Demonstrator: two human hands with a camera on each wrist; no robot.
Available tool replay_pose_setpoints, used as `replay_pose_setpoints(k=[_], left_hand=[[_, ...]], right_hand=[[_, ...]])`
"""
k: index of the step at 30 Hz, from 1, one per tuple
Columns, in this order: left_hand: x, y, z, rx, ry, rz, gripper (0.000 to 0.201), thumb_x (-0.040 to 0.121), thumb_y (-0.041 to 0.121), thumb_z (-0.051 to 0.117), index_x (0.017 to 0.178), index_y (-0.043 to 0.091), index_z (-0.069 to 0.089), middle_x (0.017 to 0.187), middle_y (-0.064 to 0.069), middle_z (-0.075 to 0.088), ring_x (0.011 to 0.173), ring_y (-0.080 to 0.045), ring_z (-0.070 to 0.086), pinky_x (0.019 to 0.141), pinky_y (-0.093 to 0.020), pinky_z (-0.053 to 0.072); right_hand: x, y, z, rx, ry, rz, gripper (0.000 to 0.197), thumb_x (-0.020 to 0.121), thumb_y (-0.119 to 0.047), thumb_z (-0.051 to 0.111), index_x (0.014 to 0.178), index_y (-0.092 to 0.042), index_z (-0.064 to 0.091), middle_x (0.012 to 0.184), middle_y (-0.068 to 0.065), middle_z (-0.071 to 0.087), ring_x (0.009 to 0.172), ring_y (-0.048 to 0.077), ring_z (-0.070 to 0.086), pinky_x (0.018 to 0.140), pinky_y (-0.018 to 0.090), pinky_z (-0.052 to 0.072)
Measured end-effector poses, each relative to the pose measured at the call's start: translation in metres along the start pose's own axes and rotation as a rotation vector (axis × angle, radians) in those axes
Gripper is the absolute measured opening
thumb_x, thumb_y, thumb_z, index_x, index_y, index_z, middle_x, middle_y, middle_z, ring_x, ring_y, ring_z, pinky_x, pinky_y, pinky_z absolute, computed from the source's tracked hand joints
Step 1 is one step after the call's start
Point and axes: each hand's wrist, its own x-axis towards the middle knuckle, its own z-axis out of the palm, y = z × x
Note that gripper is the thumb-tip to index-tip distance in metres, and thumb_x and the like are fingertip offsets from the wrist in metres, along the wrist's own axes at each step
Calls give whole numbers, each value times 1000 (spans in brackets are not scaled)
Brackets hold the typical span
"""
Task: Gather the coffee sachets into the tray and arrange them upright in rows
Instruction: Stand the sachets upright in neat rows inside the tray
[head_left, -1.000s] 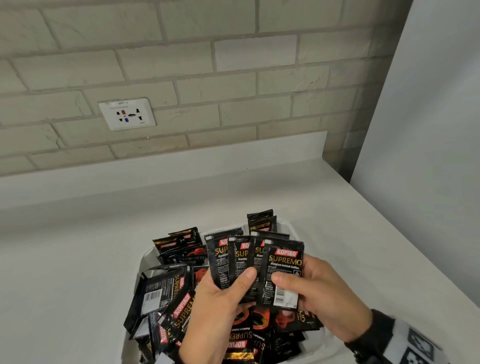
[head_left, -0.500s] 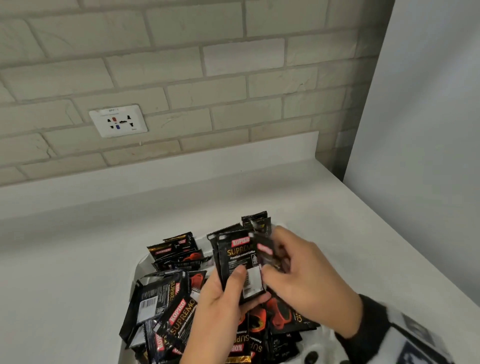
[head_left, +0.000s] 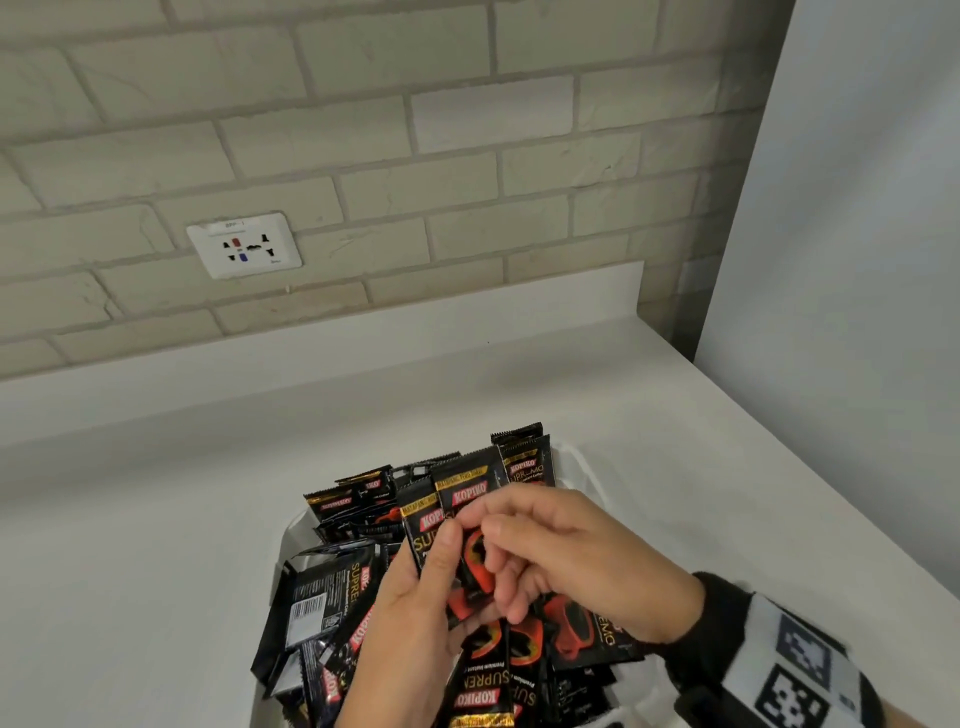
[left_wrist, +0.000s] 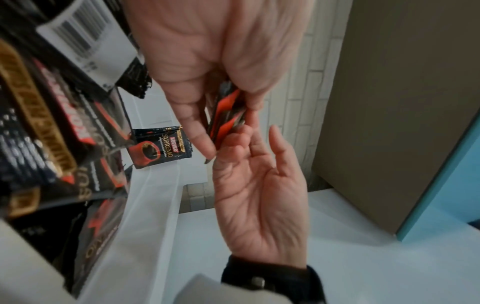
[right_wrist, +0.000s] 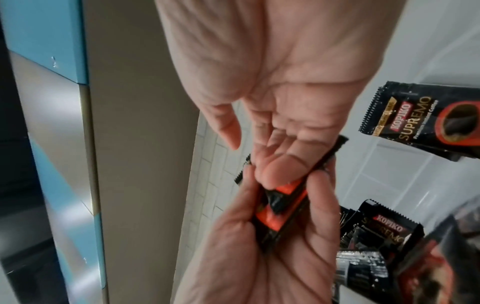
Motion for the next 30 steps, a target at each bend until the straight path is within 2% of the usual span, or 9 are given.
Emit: replay_pose_setpoints(k=[3, 5, 9, 13, 16, 20, 25, 28, 30], left_hand=[[0, 3, 0, -25, 7, -10, 37, 73, 28, 53, 101, 6, 60, 72, -15, 71, 55, -24, 66, 46, -29, 55], [1, 3, -1, -47, 15, -12, 37, 72, 25, 56, 104, 6, 58, 75, -14, 72, 54, -23, 66, 41, -27, 53], [1, 6, 0, -45, 8, -39, 38, 68, 22, 58, 104, 7, 58, 77, -11, 73, 55, -23, 67, 39, -26, 52], [-2, 4, 5, -3, 2, -22, 39, 66, 28, 58, 101, 11, 58, 76, -10, 73, 58, -24, 68, 39, -26, 52], [-2, 5, 5, -44, -25, -99, 38, 76, 35, 52, 102, 8, 58, 77, -14, 73, 60, -27, 69, 42, -31, 55], [-1, 4, 0, -73, -31, -170, 22, 92, 19, 43, 99, 3, 57, 73, -18, 71, 58, -31, 68, 42, -35, 55], [2, -1, -2, 32, -40, -86, 28, 81, 24, 49, 106, 17, 59, 88, -7, 74, 74, -23, 71, 51, -30, 55], [5, -4, -2, 70, -54, -70, 37, 73, 27, 52, 108, 18, 59, 93, -4, 74, 86, -21, 70, 72, -35, 55], [4, -5, -2, 46, -57, -82, 37, 72, 24, 54, 107, 16, 59, 94, -6, 74, 88, -22, 70, 78, -39, 53]], right_hand=[[-3, -2, -6, -80, 30, -94, 22, 93, -11, 48, 98, -27, 61, 69, -4, 57, 54, 6, 55, 54, 18, 49], [-3, 0, -10, -137, 145, -173, 23, 89, -10, 55, 96, -32, 59, 66, -7, 56, 51, 1, 51, 52, 15, 45], [2, 10, -15, -250, 430, -244, 39, 75, -17, 72, 98, -44, 54, 77, -14, 50, 63, -1, 46, 64, 15, 44], [5, 18, -11, -166, 300, -126, 49, 76, -13, 72, 108, -39, 46, 101, -9, 62, 83, -1, 63, 73, 14, 51], [5, 20, -11, -83, 286, -87, 48, 77, -8, 71, 109, -34, 46, 99, -1, 66, 85, 4, 67, 73, 17, 53], [4, 24, -10, -24, 298, -62, 48, 76, -8, 71, 110, -32, 47, 99, -1, 67, 83, 3, 67, 70, 16, 52], [4, 30, -3, 2, 324, -80, 54, 74, -5, 73, 111, -34, 47, 103, -2, 69, 88, 8, 68, 78, 23, 54], [4, 32, -4, -25, 371, -91, 56, 72, -2, 74, 108, -35, 47, 100, -1, 70, 86, 9, 69, 80, 26, 54], [3, 31, -5, -37, 376, -89, 57, 71, 0, 74, 109, -33, 47, 99, 0, 70, 85, 10, 69, 80, 27, 54]])
